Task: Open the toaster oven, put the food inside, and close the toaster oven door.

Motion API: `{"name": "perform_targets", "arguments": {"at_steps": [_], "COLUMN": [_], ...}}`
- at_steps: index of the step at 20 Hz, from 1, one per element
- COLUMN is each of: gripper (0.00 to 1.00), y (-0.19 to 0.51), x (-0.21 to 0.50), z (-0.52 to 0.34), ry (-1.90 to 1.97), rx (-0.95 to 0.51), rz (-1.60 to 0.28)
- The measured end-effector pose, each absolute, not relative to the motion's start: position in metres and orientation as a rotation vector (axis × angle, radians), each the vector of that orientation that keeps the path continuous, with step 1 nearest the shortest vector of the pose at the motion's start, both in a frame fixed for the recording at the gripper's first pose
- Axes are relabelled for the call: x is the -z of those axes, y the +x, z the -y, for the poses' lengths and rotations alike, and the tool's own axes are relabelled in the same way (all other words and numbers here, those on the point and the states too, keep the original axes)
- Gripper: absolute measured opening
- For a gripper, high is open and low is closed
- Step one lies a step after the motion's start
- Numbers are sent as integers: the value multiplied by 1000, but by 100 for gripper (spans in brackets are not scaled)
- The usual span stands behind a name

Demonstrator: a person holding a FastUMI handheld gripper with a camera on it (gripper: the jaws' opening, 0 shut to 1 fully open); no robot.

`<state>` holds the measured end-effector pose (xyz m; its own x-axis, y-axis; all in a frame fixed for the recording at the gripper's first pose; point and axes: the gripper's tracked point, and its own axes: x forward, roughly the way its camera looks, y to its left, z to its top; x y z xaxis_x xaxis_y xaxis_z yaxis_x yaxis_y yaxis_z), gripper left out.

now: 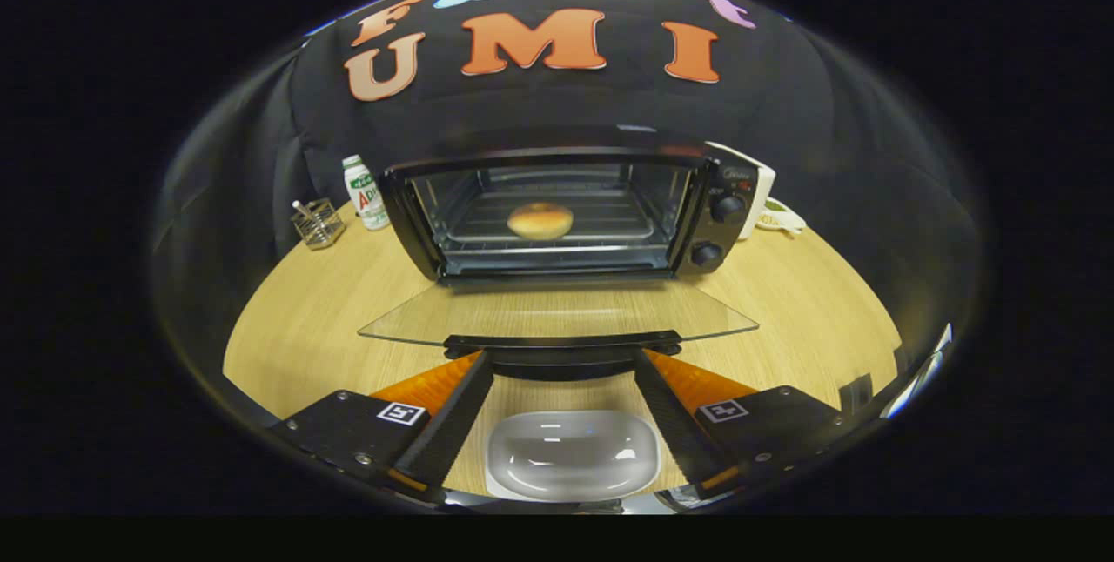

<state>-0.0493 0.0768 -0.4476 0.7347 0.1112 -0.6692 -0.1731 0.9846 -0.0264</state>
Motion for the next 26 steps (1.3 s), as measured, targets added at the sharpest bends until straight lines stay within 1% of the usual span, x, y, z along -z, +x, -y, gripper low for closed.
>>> {"name": "perform_targets", "arguments": {"at_steps": [5,13,19,26], "gripper": [100,100,100,100], "y": [-27,15,39,46], "x": [422,395,402,397], "z": [-81,-93,-116,-127], "ry": [-82,-69,-47,-41], "rx": [-169,-166,-196,-219], "rz": [-671,-599,-612,-599]}}
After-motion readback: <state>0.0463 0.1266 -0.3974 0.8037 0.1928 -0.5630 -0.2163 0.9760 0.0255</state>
